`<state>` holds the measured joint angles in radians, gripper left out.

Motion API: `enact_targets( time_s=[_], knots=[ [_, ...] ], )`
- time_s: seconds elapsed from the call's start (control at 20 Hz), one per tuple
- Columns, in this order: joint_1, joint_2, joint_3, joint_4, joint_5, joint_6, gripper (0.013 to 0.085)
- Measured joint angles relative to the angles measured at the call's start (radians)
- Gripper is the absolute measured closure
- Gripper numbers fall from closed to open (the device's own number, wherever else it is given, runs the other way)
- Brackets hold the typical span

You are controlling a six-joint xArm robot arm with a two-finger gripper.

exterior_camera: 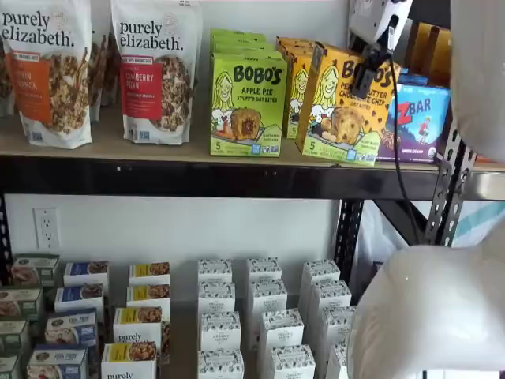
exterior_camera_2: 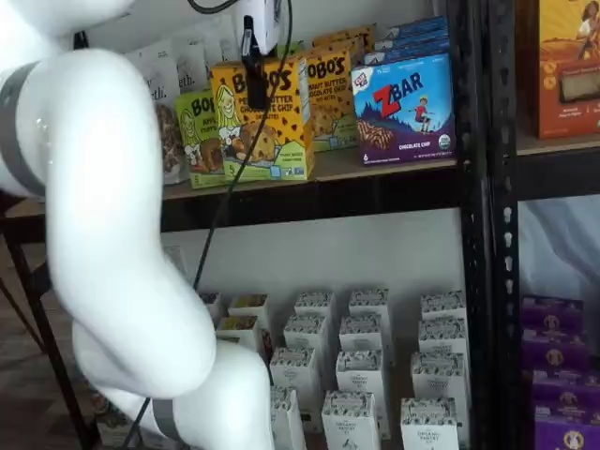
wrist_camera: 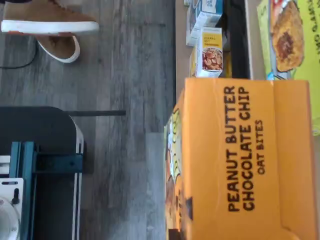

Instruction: Pick up the orange box on the top shelf, the fifth box from the left

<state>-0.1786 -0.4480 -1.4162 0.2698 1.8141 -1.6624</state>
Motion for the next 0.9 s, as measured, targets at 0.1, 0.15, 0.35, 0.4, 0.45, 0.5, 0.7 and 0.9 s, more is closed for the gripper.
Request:
enact_targets(
  time_s=[0.1, 0.15, 0.35, 0.4, 0.45, 0.5, 0.7, 0.9],
  knots=[
    [-0.007, -0.034, 0.027, 0.007, -0.001, -0.003, 0.073],
    [-0.009, -0.05, 0.041, 0.008, -0.003, -0.004, 0.073],
    [-0.009, -0.108, 0.092, -0.001, -0.004, -0.006, 0.073],
    [-0.008, -0.122, 0.105, -0.005, -0.004, -0.006, 0.073],
    [-0.008, -0.135, 0.118, -0.007, -0.005, -0.007, 0.073],
    [-0.008, -0.149, 0.132, -0.008, -0.006, -0.007, 0.073],
    [-0.006, -0.204, 0.185, -0.011, -0.016, -0.006, 0.073],
    [0.007, -0.26, 0.24, -0.029, -0.035, 0.001, 0.073]
  ],
)
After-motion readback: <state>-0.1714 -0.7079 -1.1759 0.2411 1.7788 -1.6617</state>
